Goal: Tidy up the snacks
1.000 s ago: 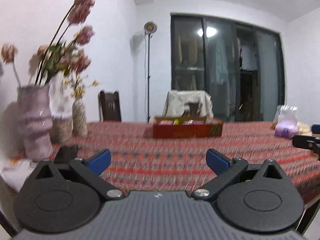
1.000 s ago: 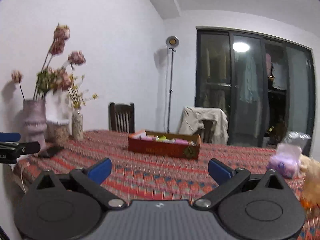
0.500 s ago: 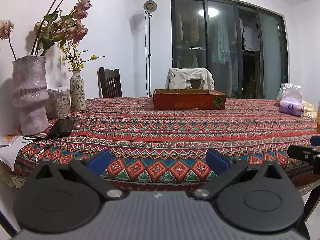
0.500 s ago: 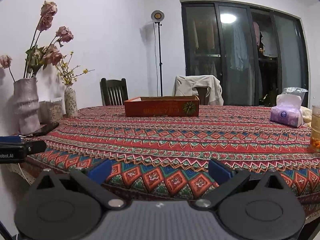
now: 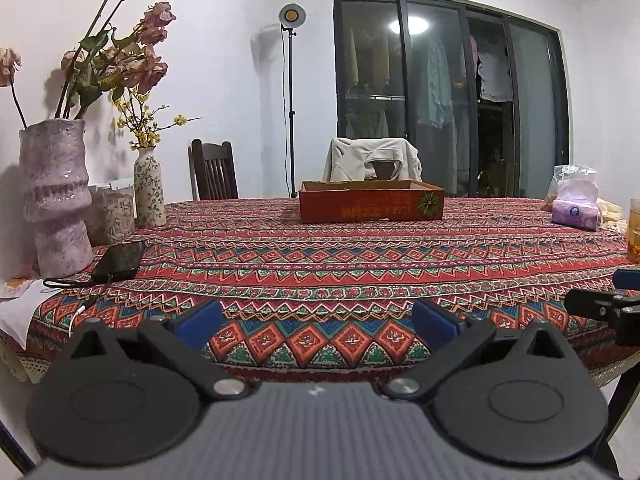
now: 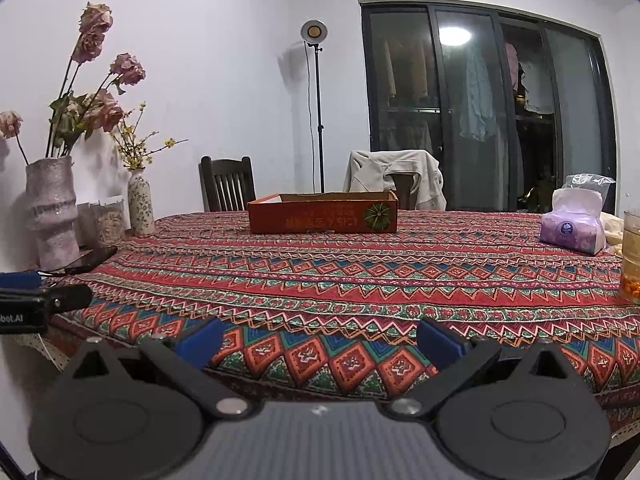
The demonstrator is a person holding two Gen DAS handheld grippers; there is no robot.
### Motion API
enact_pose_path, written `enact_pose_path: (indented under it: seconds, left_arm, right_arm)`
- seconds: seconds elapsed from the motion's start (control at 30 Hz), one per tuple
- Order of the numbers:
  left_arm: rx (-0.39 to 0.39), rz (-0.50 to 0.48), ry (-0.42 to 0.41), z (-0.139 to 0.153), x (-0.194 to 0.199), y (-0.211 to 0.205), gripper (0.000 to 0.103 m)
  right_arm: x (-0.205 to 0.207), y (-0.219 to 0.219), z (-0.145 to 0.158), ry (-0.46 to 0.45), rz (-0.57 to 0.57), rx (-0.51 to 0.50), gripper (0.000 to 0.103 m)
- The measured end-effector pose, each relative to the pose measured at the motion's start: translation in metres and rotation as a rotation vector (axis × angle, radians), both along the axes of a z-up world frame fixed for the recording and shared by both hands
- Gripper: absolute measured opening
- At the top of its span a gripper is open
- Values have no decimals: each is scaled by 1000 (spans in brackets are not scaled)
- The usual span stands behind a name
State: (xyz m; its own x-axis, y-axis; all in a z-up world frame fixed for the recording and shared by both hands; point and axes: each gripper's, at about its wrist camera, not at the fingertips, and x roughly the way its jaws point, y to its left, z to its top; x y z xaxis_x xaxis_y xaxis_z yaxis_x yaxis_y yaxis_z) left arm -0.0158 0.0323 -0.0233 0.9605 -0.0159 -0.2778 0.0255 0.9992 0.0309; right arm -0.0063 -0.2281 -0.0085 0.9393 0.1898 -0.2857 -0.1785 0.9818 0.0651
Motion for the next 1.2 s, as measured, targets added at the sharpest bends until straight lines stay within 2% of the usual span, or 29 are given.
enact_pose_path:
  seconds: [1.2]
  left_arm:
    - [4, 0, -2, 3, 0, 1, 103]
  right_arm:
    - [0, 1, -3, 12, 9, 0, 103]
